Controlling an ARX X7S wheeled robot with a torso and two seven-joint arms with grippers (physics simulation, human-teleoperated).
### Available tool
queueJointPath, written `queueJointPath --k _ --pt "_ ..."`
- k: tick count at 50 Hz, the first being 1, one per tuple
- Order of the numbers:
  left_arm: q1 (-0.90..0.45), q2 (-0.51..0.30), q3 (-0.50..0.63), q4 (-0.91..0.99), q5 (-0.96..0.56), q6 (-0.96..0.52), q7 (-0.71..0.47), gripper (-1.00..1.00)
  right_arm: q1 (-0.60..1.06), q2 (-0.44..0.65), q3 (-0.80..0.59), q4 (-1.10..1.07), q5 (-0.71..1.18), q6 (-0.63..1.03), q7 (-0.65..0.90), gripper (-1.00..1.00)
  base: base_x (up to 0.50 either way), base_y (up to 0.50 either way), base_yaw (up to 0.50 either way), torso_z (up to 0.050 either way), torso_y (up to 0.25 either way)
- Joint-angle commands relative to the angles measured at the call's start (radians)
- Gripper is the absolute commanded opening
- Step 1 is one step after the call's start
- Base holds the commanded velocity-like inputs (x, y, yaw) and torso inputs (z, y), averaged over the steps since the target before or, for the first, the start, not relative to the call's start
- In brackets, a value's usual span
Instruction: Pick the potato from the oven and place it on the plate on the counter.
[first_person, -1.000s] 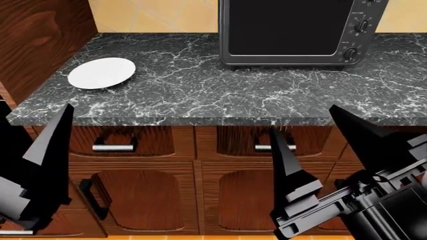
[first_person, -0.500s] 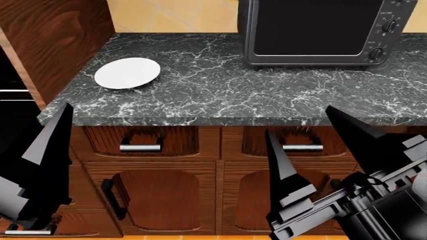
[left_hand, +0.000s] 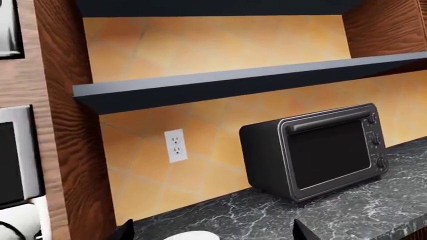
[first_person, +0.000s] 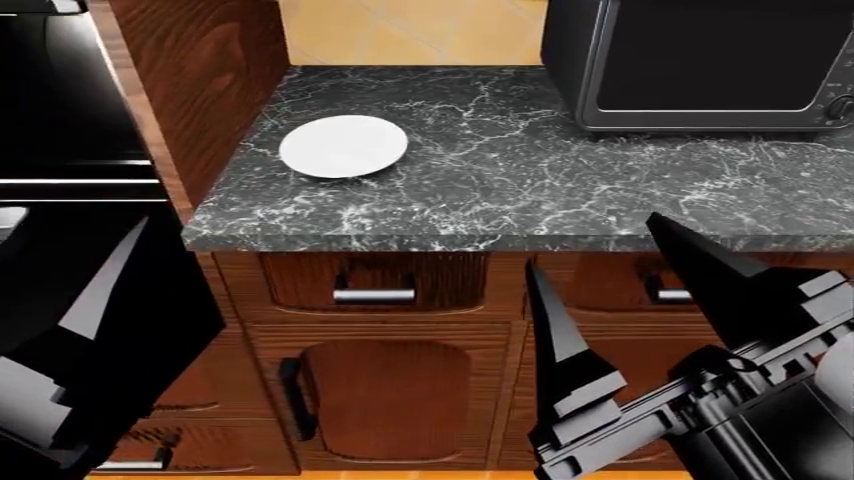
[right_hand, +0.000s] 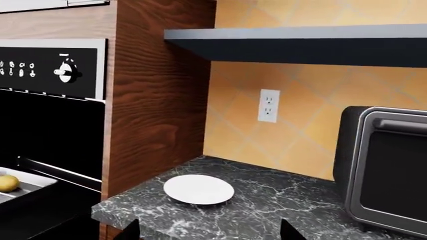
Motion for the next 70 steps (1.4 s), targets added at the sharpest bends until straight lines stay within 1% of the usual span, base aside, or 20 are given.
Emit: queueJointPath --k 1,14,31,65,70 --pt "0.017 -0.001 0.009 0.000 0.015 0.018 0.003 1.00 -0.002 -0.006 0.001 -0.001 0.001 0.005 0.001 1.00 0.00 0.50 0.00 0.000 0.000" --pt "0.031 -0.002 0.015 -0.005 0.025 0.039 0.008 1.00 0.006 -0.003 -0.010 -0.002 0.009 0.000 0.014 1.00 0.00 0.50 0.00 0.000 0.000" --pt "0.042 -0.030 0.012 -0.005 0.003 0.057 -0.014 1.00 0.003 -0.019 -0.004 0.000 0.002 0.016 0.004 1.00 0.00 0.50 0.00 0.000 0.000" --pt "0.061 -0.023 0.048 -0.012 0.046 0.089 -0.003 1.00 0.006 -0.037 0.013 -0.008 0.003 0.029 -0.010 1.00 0.00 0.50 0.00 0.000 0.000" --pt "0.066 -0.028 0.040 -0.010 0.039 0.093 -0.007 1.00 0.006 -0.039 0.016 -0.008 0.002 0.031 -0.011 1.00 0.02 0.50 0.00 0.000 0.000"
